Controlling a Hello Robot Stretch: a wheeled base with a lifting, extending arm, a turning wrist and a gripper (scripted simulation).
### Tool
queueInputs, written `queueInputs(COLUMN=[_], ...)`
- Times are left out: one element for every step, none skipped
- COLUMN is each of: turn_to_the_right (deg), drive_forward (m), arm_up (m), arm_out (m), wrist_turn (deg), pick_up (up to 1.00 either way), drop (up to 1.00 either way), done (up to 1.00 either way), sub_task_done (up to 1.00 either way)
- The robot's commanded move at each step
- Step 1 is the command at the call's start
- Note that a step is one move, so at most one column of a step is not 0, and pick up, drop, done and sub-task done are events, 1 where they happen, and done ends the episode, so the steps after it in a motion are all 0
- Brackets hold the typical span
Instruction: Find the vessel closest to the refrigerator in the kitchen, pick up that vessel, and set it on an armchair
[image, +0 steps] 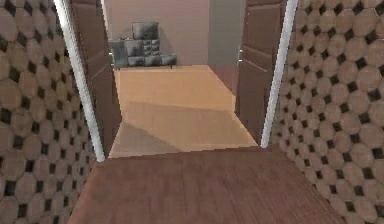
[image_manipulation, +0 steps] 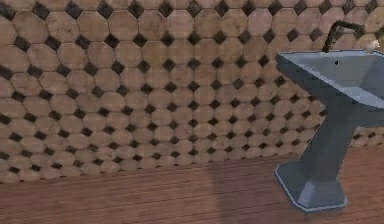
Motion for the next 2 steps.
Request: queueInputs(turn_to_the_right=[0.0,0.0], drive_forward=[1.00,1.00], arm_up=[0.00,0.00], arm_out=[0.00,0.00], wrist_turn=[0.0,0.0], pick_up=[0.00,0.00], drop=[0.00,0.00], done=[0.00,0.00], sub_task_done=[0.00,0.00])
